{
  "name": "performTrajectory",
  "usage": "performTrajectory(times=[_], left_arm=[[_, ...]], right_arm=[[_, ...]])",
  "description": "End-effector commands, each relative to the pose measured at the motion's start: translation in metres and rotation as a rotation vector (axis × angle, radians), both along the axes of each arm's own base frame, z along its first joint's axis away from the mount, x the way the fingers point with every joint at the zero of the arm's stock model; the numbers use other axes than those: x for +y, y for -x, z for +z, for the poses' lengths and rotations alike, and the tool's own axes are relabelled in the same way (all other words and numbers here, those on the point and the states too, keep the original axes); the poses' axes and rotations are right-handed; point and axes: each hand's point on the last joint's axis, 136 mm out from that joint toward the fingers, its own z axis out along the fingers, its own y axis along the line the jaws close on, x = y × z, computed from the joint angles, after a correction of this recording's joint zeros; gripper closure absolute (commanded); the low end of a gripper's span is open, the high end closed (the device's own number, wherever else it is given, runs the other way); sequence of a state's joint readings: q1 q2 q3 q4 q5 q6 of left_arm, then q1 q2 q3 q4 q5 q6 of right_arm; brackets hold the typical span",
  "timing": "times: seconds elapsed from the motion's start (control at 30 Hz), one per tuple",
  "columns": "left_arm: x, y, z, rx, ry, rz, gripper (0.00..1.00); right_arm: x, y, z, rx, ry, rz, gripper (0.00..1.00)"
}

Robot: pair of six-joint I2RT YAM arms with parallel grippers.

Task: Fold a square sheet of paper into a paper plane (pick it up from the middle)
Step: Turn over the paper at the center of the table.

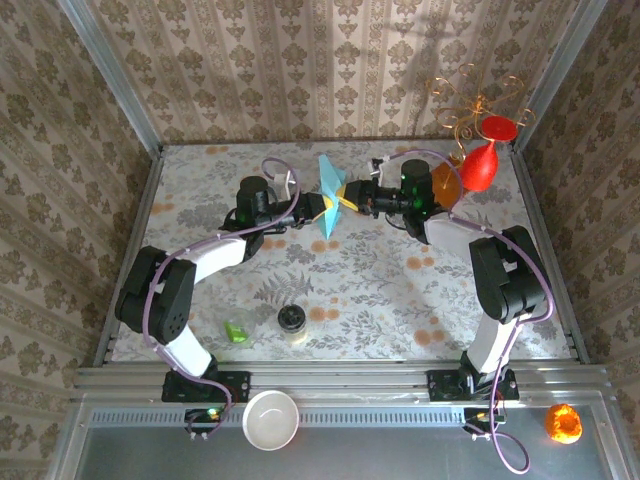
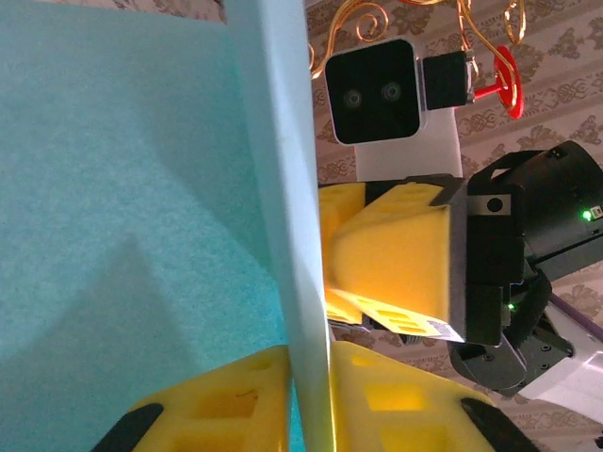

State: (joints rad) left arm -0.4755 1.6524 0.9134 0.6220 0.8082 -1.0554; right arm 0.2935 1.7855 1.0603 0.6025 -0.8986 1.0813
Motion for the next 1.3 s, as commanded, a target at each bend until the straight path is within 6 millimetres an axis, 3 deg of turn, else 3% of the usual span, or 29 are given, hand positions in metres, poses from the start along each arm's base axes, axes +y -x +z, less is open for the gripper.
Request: performTrajectory(times=[0.0, 0.27, 0.3, 0.4, 0.57, 0.87, 1.03, 1.13, 1.17, 1.27], left_arm=[[0.001, -0.003, 0.001, -0.014, 0.011, -0.003, 0.83], [0.007, -0.005, -0.008, -0.009, -0.036, 0.023, 0.88], [0.018, -0.014, -0.010, -0.006, -0.054, 0.056, 0.89], [0.025, -0.014, -0.022, -0.002, -0.168, 0.074, 0.89], [0.043, -0.006, -0.056, -0.044, -0.640, 0.084, 0.89], [0.048, -0.009, -0.069, -0.224, -1.214, 0.015, 0.89], [0.047, -0.018, -0.081, -0.314, -1.474, 0.028, 0.90], [0.046, -0.021, -0.095, -0.349, -1.582, 0.023, 0.90], [0.044, -0.021, -0.099, -0.357, -1.603, 0.019, 0.90], [0.041, -0.023, -0.114, -0.370, -1.658, 0.014, 0.90]], right_arm=[[-0.007, 0.002, 0.009, -0.020, -0.002, -0.002, 0.71], [-0.035, 0.001, -0.003, -0.004, 0.105, -0.092, 0.58], [-0.039, 0.001, -0.005, 0.000, 0.127, -0.108, 0.57], [-0.055, 0.003, -0.014, 0.004, 0.216, -0.160, 0.55], [-0.078, 0.012, -0.027, 0.002, 0.354, -0.230, 0.54], [-0.118, 0.019, -0.037, 0.004, 0.529, -0.352, 0.52], [-0.137, 0.024, -0.043, 0.017, 0.597, -0.434, 0.52], [-0.153, 0.028, -0.057, 0.062, 0.649, -0.497, 0.52], [-0.159, 0.031, -0.050, 0.051, 0.649, -0.526, 0.52], [-0.177, 0.038, -0.062, 0.102, 0.675, -0.598, 0.52]])
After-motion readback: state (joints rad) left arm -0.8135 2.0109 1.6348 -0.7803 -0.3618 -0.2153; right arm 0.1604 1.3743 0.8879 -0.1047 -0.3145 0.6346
